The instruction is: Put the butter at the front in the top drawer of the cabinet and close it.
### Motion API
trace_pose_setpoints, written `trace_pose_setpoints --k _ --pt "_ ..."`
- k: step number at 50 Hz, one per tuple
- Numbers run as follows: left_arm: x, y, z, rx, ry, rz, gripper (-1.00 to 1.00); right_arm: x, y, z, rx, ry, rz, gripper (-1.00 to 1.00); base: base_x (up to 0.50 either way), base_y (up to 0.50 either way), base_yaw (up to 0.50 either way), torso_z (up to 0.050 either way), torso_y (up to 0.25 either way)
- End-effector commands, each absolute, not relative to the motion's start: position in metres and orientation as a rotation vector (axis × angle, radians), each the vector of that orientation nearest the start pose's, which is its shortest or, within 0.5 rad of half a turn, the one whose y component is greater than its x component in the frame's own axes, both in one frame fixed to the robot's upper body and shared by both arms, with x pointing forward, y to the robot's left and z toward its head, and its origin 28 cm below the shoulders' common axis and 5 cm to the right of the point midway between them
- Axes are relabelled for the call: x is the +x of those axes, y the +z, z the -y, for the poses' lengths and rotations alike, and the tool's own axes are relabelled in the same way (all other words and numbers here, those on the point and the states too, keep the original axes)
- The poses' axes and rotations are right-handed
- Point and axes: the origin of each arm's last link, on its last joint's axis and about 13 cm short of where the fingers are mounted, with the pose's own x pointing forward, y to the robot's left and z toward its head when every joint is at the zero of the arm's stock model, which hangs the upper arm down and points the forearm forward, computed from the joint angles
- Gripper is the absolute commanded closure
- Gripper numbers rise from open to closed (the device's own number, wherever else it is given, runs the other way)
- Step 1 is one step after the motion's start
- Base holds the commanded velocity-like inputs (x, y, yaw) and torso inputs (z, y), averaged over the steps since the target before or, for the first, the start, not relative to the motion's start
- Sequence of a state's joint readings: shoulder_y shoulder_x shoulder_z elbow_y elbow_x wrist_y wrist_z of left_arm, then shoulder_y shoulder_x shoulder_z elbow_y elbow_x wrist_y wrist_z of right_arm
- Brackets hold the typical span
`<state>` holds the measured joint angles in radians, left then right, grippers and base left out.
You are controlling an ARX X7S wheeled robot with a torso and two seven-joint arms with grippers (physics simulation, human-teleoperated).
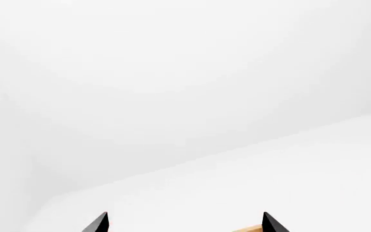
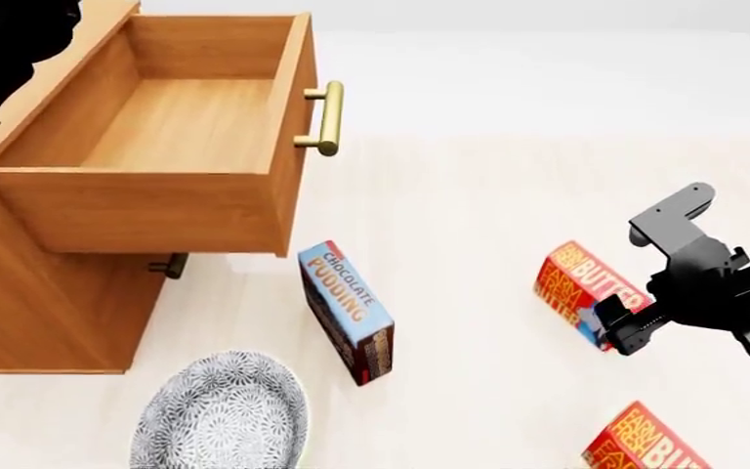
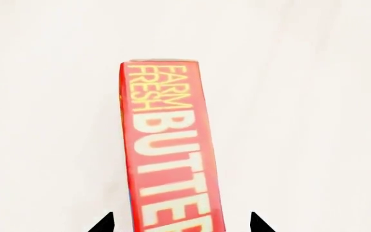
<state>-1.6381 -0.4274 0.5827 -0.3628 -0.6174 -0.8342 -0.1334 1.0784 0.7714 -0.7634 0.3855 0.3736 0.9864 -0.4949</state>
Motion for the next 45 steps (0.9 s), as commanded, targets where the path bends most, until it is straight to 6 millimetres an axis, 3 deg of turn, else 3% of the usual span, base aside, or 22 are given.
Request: trace_pose_setpoints --k 1,27,28,45 --pt "0.3588 0.3982 -0.2550 0.264 -0.047 0.217 -1.00 0.3257 0.1846 0.2764 -0.464 0.241 -0.776 -1.00 0.00 0.00 0.00 0.000 -0.076" --pt "0.3607 0.3977 -0.2541 0.256 -0.048 0.218 -1.00 0.3227 0.1794 0.2782 -0.450 0.241 -0.787 -1.00 0.00 0.00 0.00 0.000 -0.031" --pt "0.3608 0.3977 -0.2541 0.256 -0.048 0.218 -1.00 0.3224 0.1791 0.2783 -0.449 0.242 -0.788 1.00 0.00 0.00 0.00 0.000 0.000" --pt "0.3611 0.3981 -0.2549 0.254 -0.045 0.218 -1.00 0.3215 0.1767 0.2770 -0.440 0.247 -0.795 1.00 0.00 0.00 0.00 0.000 0.000"
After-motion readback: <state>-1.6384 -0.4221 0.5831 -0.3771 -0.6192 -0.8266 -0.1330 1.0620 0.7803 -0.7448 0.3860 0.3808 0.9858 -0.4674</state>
